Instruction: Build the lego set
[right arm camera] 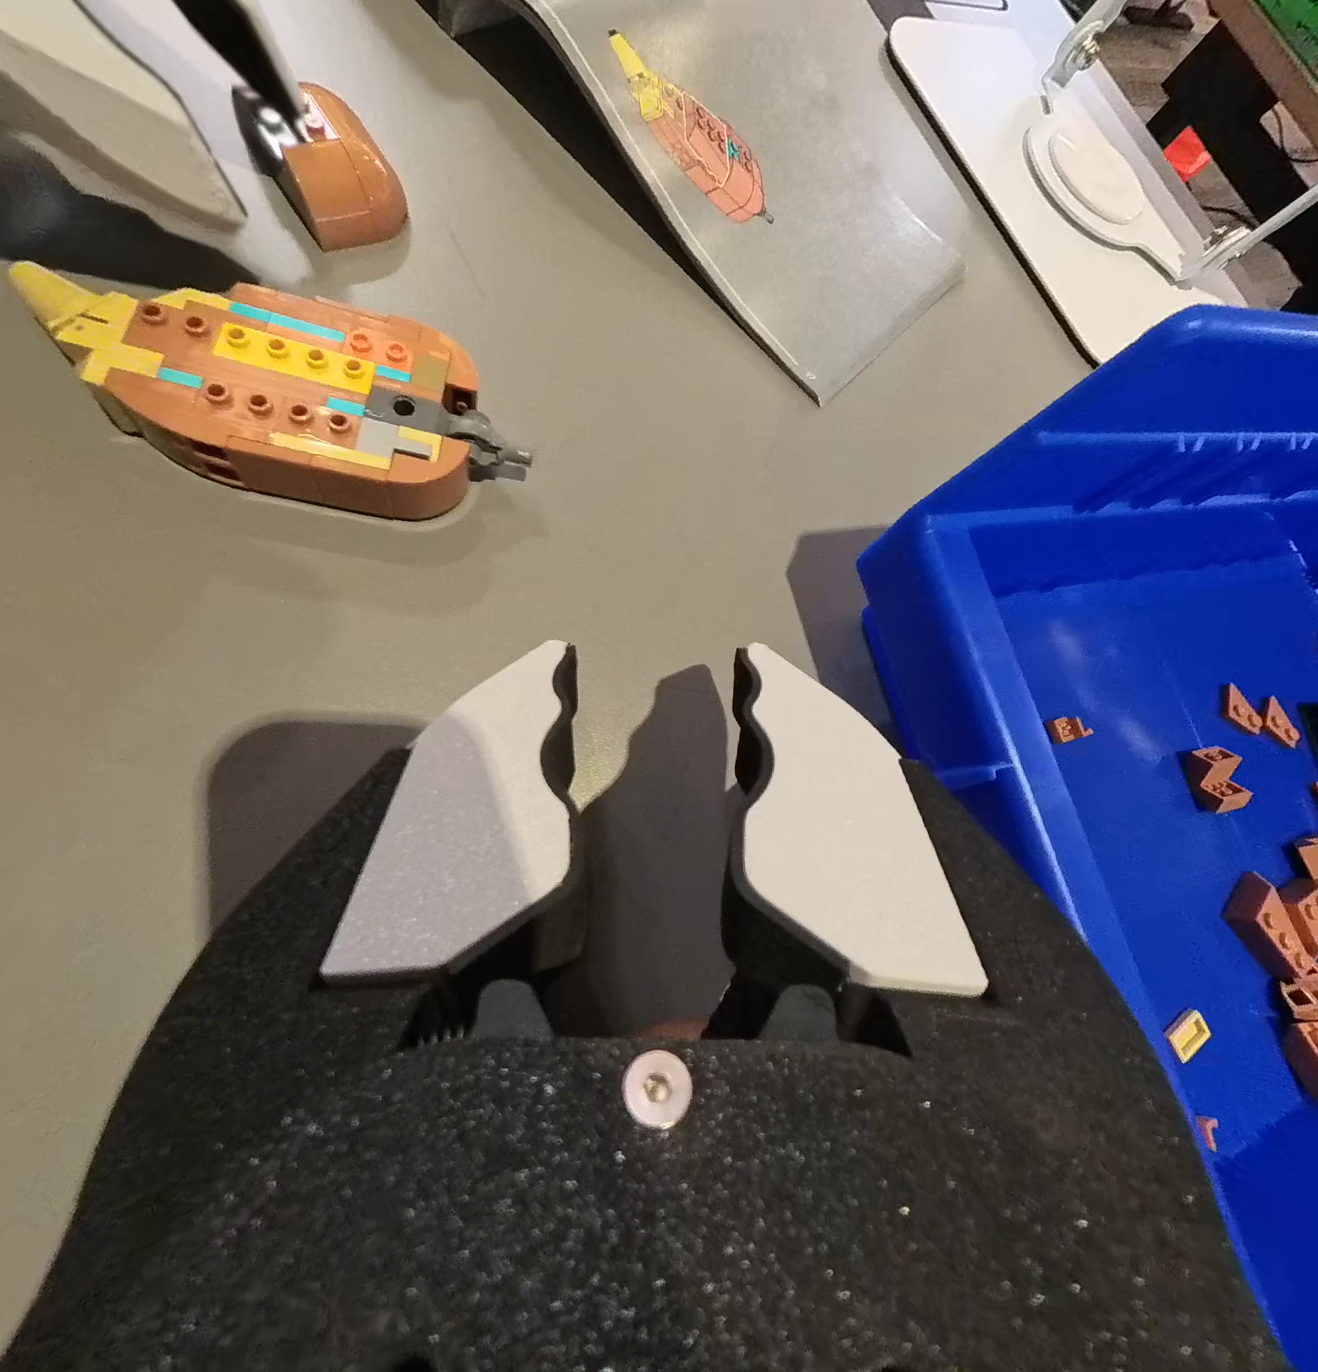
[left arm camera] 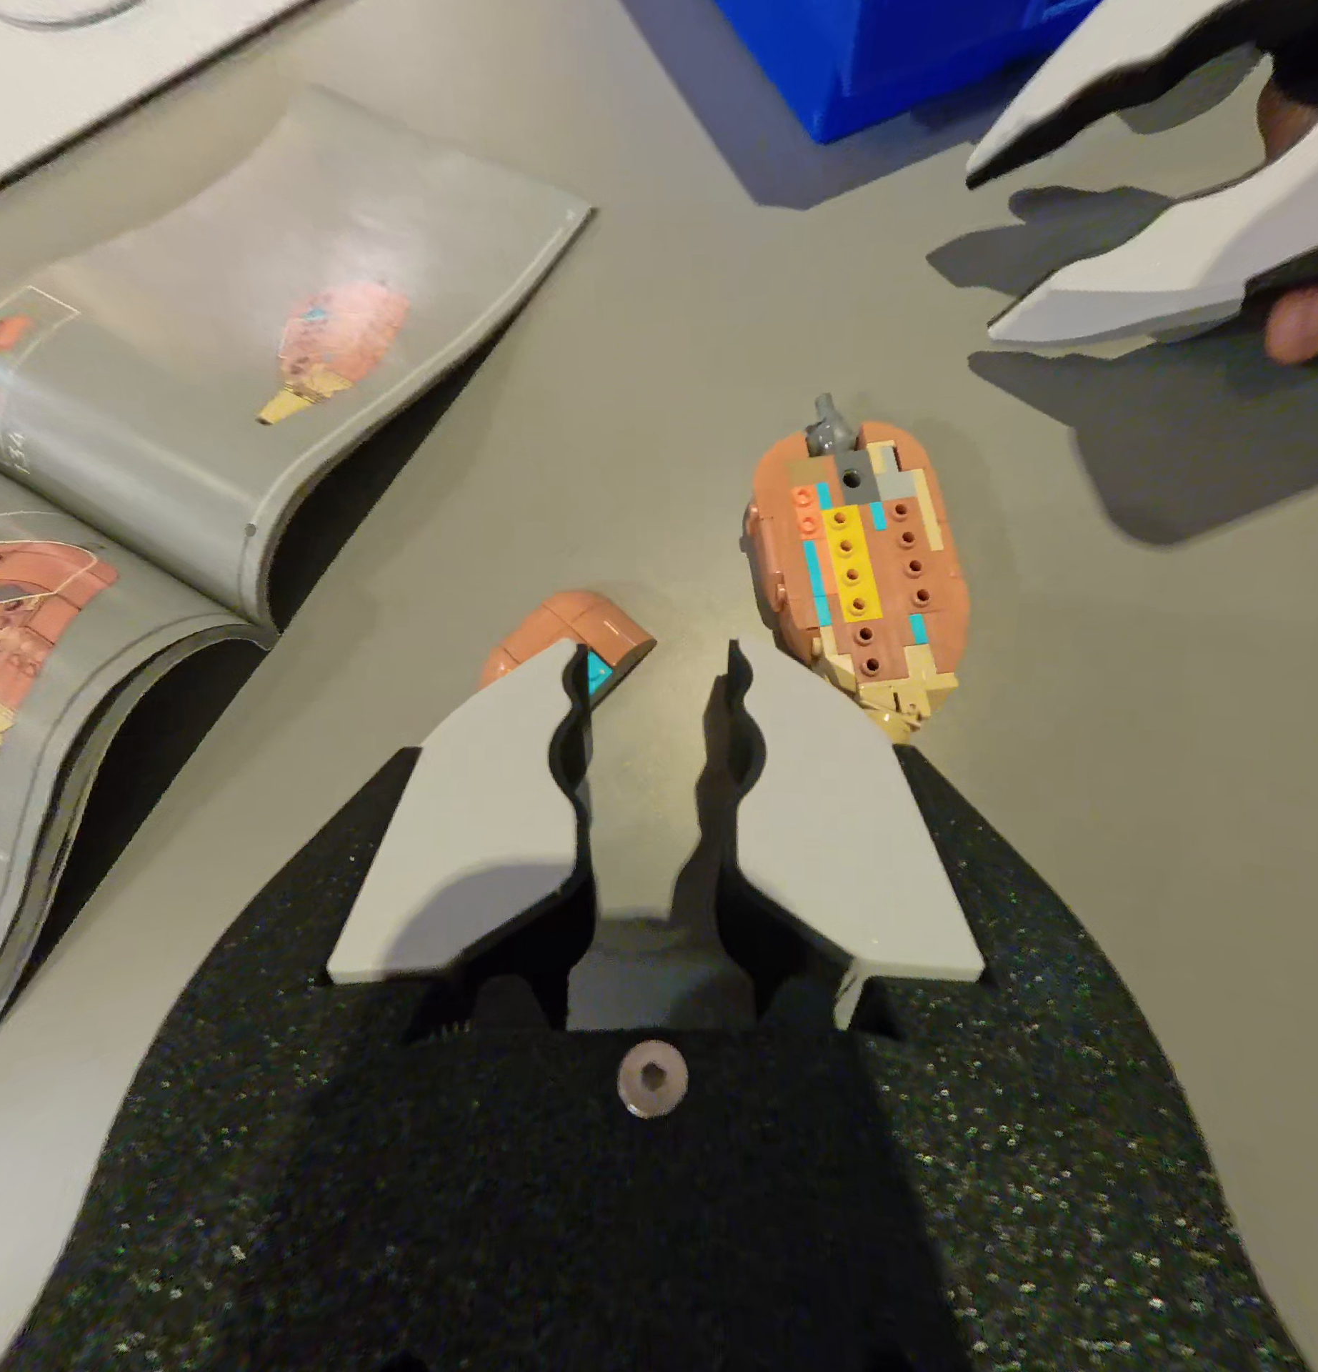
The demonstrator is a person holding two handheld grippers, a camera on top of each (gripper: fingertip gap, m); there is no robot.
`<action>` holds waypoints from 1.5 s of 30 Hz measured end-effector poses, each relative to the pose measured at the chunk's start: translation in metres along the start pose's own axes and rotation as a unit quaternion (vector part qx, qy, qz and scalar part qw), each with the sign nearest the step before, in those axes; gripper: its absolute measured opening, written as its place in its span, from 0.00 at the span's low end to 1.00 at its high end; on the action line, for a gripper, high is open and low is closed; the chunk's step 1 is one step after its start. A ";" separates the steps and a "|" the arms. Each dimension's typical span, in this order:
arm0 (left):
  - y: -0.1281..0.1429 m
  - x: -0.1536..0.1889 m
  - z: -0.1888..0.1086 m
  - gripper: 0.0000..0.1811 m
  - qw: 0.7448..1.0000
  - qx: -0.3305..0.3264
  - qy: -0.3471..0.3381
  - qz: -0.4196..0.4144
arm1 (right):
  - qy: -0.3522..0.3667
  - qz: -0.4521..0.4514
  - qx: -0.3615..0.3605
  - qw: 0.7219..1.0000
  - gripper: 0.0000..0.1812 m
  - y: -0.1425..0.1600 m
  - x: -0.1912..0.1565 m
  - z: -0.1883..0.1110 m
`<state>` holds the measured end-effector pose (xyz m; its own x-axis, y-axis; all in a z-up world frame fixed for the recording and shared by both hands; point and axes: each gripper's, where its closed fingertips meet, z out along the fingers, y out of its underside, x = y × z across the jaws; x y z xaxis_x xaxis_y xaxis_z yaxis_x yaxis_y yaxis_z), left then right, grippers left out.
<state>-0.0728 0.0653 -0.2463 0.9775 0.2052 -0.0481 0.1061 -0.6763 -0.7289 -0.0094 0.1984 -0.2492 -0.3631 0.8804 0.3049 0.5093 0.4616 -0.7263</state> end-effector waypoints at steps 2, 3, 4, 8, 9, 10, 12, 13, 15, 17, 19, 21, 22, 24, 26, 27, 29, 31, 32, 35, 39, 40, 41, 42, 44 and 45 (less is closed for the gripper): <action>-0.004 -0.007 -0.002 0.21 1.000 0.009 -0.021 -0.009 | 0.000 -0.001 0.000 1.000 0.22 0.000 0.000 0.000; -0.003 -0.011 -0.001 0.23 0.999 0.005 -0.038 -0.012 | -0.001 0.000 0.000 1.000 0.22 0.000 0.000 0.000; -0.001 -0.017 0.001 0.26 0.998 -0.003 -0.059 -0.012 | -0.001 0.000 0.000 1.000 0.22 0.000 0.000 0.000; 0.010 -0.028 0.008 0.32 0.994 -0.029 -0.102 -0.009 | -0.001 0.000 0.001 1.000 0.22 0.000 0.000 0.000; 0.010 -0.029 0.009 0.32 0.994 -0.026 -0.106 -0.014 | -0.001 0.000 0.001 1.000 0.22 0.000 0.000 0.000; 0.010 -0.030 0.010 0.33 0.994 -0.021 -0.110 -0.019 | -0.002 0.000 0.001 1.000 0.22 0.000 0.000 0.000; 0.009 -0.031 0.010 0.33 0.993 -0.017 -0.111 -0.024 | -0.002 0.001 0.001 1.000 0.22 0.000 0.000 0.000; 0.009 -0.031 0.011 0.33 0.994 -0.016 -0.107 -0.025 | -0.003 0.001 0.001 1.000 0.22 0.000 0.000 0.000; 0.009 -0.030 0.011 0.32 0.995 -0.015 -0.093 -0.023 | -0.003 0.001 0.001 1.000 0.22 0.000 0.000 0.000; 0.011 -0.026 0.012 0.31 0.998 -0.019 -0.064 -0.022 | -0.003 0.000 0.001 1.000 0.22 0.000 -0.001 0.000; 0.013 -0.022 0.012 0.29 0.999 -0.020 -0.025 -0.015 | -0.003 -0.001 0.001 1.000 0.21 0.000 -0.001 0.000; 0.015 -0.021 0.011 0.28 1.000 -0.025 0.006 -0.013 | -0.003 -0.001 0.002 1.000 0.21 0.000 -0.001 0.000; 0.016 -0.023 0.010 0.28 0.999 -0.028 0.016 -0.014 | -0.003 -0.001 0.002 1.000 0.21 0.000 -0.001 0.000; 0.016 -0.029 0.006 0.29 0.999 -0.028 0.014 -0.020 | -0.003 -0.001 0.002 1.000 0.21 0.000 -0.001 0.000; 0.010 -0.031 -0.001 0.30 0.999 -0.017 0.003 -0.036 | -0.002 -0.001 0.002 1.000 0.21 0.000 -0.001 0.000; 0.009 -0.032 -0.004 0.31 0.999 -0.013 -0.005 -0.050 | -0.002 -0.002 0.002 1.000 0.21 0.000 -0.001 0.000; 0.008 -0.028 -0.006 0.33 0.997 -0.007 -0.015 -0.079 | -0.002 -0.001 0.002 1.000 0.21 0.000 -0.001 0.000; 0.008 -0.024 -0.005 0.35 0.995 0.001 -0.032 -0.098 | -0.003 0.000 0.002 1.000 0.21 0.000 -0.001 0.000; 0.008 -0.026 -0.004 0.35 0.994 0.004 -0.051 -0.100 | -0.004 0.001 0.002 1.000 0.21 0.000 -0.001 0.000; 0.009 -0.024 0.003 0.36 0.994 0.002 -0.077 -0.079 | -0.003 0.001 0.002 1.000 0.21 0.000 -0.001 0.000; 0.012 -0.027 0.011 0.35 0.994 -0.019 -0.091 -0.051 | -0.002 -0.002 0.003 1.000 0.21 0.000 -0.001 0.000; 0.011 -0.028 0.011 0.35 0.995 -0.021 -0.091 -0.047 | -0.002 -0.002 0.003 1.000 0.21 0.000 -0.001 0.000; 0.012 -0.029 0.011 0.34 0.995 -0.024 -0.090 -0.043 | -0.002 -0.002 0.003 1.000 0.21 0.000 -0.001 0.000; 0.012 -0.030 0.011 0.32 0.995 -0.025 -0.084 -0.037 | -0.002 -0.002 0.003 1.000 0.21 0.000 -0.001 0.000; 0.014 -0.032 0.009 0.31 0.996 -0.029 -0.071 -0.037 | -0.003 -0.002 0.003 1.000 0.21 0.000 -0.001 0.000; 0.016 -0.034 0.008 0.31 0.996 -0.032 -0.067 -0.040 | -0.003 -0.002 0.003 1.000 0.21 0.000 -0.001 0.000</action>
<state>-0.1054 0.0529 -0.2619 0.9327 0.3502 -0.0859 0.1983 -0.6972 -0.6889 -0.0090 0.1973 -0.2492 -0.3700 0.8779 0.3040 0.5032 0.4644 -0.7288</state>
